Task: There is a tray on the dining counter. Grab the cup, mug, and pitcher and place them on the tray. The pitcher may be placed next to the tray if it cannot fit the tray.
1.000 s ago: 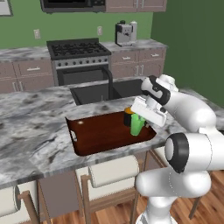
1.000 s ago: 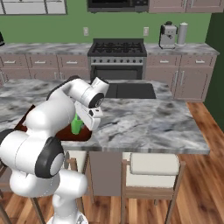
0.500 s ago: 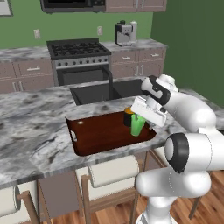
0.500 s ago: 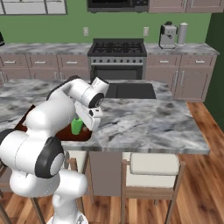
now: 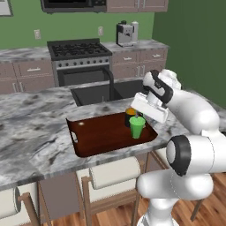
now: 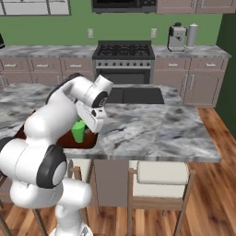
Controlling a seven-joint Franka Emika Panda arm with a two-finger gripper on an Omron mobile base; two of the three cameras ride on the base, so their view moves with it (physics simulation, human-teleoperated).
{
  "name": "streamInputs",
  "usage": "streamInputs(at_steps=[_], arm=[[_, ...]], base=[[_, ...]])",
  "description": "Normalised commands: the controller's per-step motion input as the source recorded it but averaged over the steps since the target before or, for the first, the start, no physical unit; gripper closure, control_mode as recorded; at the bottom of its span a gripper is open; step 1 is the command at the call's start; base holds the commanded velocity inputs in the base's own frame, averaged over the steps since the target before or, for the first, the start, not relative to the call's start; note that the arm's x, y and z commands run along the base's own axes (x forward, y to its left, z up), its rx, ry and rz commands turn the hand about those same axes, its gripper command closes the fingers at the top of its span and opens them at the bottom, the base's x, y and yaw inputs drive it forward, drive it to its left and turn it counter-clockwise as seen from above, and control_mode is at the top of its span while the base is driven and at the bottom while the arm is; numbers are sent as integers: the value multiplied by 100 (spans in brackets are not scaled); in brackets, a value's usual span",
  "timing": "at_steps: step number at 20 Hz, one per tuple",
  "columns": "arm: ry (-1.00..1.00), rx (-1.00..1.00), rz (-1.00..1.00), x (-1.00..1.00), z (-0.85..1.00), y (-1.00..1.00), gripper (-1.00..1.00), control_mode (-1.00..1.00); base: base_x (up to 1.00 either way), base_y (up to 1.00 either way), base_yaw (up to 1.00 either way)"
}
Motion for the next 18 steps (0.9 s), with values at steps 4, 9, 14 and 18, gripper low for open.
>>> streamInputs(at_steps=[4, 9, 14, 18], arm=[[-3, -3, 6, -67, 58, 16, -100, -100], [-18, -12, 20, -100, 37, 3, -100, -100], [-43, -21, 28, -100, 47, 2, -100, -100], [-45, -12, 23, -100, 61, 2, -100, -100]], base=[[0, 0, 0], [0, 0, 0], [0, 0, 0], [0, 0, 0]])
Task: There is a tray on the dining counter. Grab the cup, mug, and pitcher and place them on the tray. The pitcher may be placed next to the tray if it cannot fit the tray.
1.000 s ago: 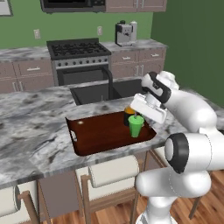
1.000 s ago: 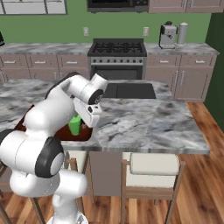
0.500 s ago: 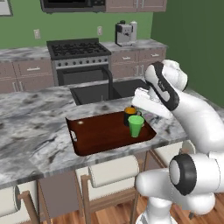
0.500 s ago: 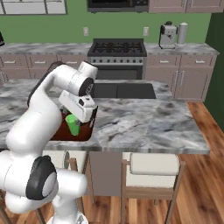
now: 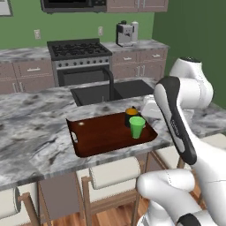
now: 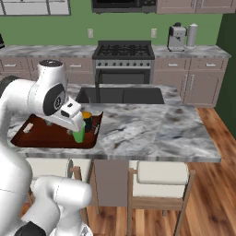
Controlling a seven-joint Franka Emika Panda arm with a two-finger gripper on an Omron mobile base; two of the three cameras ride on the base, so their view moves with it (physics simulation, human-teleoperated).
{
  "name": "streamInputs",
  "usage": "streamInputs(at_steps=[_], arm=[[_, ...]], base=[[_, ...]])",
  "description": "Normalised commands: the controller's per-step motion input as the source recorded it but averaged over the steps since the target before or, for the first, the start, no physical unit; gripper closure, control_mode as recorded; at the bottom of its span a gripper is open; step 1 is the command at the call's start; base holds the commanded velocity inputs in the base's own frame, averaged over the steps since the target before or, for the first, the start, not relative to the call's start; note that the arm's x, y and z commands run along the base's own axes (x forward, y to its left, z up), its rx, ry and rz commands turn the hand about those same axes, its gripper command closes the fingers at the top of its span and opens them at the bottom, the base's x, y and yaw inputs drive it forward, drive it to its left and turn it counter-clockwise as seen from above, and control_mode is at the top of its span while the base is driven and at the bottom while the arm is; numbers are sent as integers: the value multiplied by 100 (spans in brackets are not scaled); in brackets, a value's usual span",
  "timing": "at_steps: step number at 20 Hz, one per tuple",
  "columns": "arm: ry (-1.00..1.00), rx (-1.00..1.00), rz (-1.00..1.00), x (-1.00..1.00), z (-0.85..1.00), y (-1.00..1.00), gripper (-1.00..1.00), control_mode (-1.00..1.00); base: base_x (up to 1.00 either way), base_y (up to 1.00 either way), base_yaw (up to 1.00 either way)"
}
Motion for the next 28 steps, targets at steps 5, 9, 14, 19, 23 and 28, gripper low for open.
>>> streamInputs(at_steps=[5, 9, 14, 19, 23, 28], arm=[[-6, 0, 16, -38, 52, 4, -100, -100], [3, 0, 15, -30, 48, 19, -100, -100], [1, -3, 5, -32, 37, 40, -100, -100], [0, -6, 0, -59, 17, 19, -100, -100], [0, -3, 0, -46, 6, 13, -100, 100], [0, 0, 0, 0, 0, 0, -100, 100]], base=[[0, 0, 0], [0, 0, 0], [0, 0, 0], [0, 0, 0], [-23, 2, 1], [-100, 0, 17]])
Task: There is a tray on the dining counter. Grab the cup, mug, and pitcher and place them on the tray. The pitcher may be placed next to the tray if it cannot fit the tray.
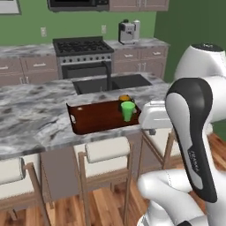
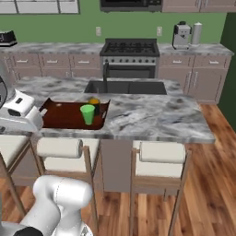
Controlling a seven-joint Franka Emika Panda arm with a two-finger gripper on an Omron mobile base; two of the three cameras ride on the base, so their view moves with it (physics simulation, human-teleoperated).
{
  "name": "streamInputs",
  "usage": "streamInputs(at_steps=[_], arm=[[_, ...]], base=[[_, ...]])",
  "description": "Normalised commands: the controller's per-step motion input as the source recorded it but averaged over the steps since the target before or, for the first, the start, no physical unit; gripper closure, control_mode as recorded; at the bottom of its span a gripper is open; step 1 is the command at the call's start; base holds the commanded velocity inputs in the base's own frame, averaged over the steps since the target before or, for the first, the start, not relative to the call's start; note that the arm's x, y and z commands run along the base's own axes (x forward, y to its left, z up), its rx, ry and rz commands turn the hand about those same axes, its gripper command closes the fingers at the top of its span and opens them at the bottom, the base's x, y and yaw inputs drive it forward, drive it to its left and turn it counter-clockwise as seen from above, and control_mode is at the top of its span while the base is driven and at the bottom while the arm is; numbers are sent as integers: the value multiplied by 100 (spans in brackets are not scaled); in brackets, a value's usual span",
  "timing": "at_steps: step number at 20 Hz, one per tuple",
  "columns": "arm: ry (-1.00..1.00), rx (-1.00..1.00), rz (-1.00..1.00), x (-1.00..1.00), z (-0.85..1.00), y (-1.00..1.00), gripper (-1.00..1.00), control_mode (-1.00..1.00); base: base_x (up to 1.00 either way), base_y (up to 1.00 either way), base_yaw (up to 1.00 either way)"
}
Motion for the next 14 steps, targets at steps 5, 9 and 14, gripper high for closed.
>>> streamInputs(at_steps=[5, 9, 14], arm=[[0, 0, 0, 0, 0, 0, -100, 100], [0, 0, 0, 0, 0, 0, -100, 100], [0, 0, 0, 0, 0, 0, -100, 100]], base=[[-100, 77, 23], [-82, 100, 15], [-19, 100, 1]])
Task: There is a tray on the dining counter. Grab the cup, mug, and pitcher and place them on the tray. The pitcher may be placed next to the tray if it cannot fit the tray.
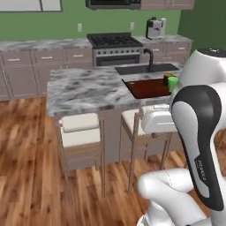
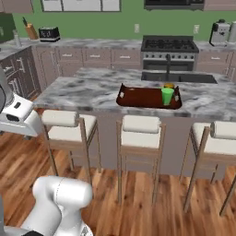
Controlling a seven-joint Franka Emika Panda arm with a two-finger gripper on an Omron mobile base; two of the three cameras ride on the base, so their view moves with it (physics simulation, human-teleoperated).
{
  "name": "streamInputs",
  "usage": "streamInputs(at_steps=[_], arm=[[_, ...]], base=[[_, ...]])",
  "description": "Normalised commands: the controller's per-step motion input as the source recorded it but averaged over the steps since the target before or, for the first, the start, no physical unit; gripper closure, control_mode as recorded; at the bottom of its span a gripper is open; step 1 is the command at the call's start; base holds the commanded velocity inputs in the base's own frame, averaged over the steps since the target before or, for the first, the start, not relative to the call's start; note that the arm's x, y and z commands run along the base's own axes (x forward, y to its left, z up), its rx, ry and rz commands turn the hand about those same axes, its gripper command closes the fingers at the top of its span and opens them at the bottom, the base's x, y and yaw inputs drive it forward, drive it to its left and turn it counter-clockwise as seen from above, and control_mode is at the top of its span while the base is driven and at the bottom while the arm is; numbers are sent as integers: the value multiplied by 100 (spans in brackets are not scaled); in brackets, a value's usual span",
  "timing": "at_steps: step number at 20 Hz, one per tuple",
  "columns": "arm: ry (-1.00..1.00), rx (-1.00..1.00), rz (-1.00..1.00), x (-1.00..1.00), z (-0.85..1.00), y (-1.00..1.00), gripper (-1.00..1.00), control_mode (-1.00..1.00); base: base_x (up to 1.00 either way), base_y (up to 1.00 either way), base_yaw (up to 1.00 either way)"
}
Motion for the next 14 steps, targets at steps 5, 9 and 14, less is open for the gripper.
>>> streamInputs(at_steps=[5, 9, 14], arm=[[0, 0, 0, 0, 0, 0, -100, 100], [0, 0, 0, 0, 0, 0, -100, 100], [0, 0, 0, 0, 0, 0, -100, 100]], base=[[5, 100, 0], [20, 100, 0], [50, 100, 0]])
